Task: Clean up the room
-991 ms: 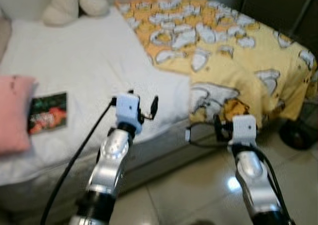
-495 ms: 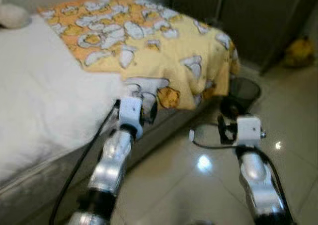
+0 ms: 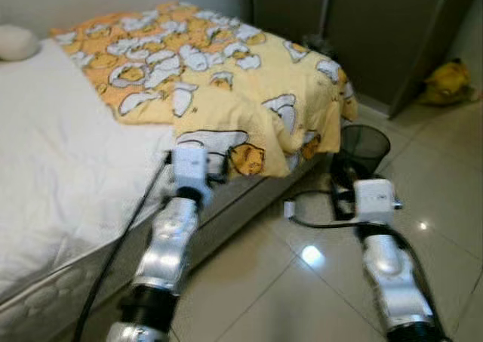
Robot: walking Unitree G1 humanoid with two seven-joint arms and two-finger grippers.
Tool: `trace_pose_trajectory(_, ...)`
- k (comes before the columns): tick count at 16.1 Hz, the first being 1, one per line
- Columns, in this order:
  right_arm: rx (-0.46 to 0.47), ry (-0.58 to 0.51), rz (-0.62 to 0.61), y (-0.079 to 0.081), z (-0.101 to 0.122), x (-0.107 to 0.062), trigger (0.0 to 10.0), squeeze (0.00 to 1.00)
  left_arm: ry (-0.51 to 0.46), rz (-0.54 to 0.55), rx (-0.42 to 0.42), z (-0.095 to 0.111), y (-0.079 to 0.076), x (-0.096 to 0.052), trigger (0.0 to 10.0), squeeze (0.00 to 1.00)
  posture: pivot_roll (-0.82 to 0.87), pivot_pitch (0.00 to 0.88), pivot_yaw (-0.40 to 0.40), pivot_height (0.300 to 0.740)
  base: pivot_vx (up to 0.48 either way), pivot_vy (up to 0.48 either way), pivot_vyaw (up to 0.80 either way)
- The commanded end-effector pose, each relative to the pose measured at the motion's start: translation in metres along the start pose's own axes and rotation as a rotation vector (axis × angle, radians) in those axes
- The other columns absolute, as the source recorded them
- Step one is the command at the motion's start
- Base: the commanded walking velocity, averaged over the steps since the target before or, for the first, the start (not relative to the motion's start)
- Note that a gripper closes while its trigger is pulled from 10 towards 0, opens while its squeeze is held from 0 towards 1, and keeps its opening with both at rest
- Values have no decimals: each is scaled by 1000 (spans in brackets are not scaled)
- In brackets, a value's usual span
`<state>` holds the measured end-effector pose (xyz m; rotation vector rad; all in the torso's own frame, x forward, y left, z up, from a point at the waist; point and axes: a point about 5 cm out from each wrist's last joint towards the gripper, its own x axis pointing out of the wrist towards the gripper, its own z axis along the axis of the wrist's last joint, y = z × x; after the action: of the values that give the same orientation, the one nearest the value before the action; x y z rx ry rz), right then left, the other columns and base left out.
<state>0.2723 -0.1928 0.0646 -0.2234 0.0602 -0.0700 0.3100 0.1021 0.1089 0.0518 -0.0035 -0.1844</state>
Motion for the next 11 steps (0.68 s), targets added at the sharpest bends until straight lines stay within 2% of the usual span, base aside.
trace_pose_trajectory(1, 18, -23, 25, 8, 6, 3, 10000, 0, 41, 45, 52, -6, 12, 0, 10000, 0, -165, 0, 72, 740, 480, 0, 0)
trace_pose_trajectory(2, 14, -24, 30, 8, 6, 4, 10000, 0, 71, 75, 52, -10, 15, 1, 10000, 0, -170, 0, 71, 740, 480, 0, 0)
trace_pose_trajectory(11, 5, -23, 47, 8, 4, 3, 10000, 0, 66, 70, 36, -10, 12, 1, 10000, 0, -175, 0, 67, 740, 480, 0, 0)
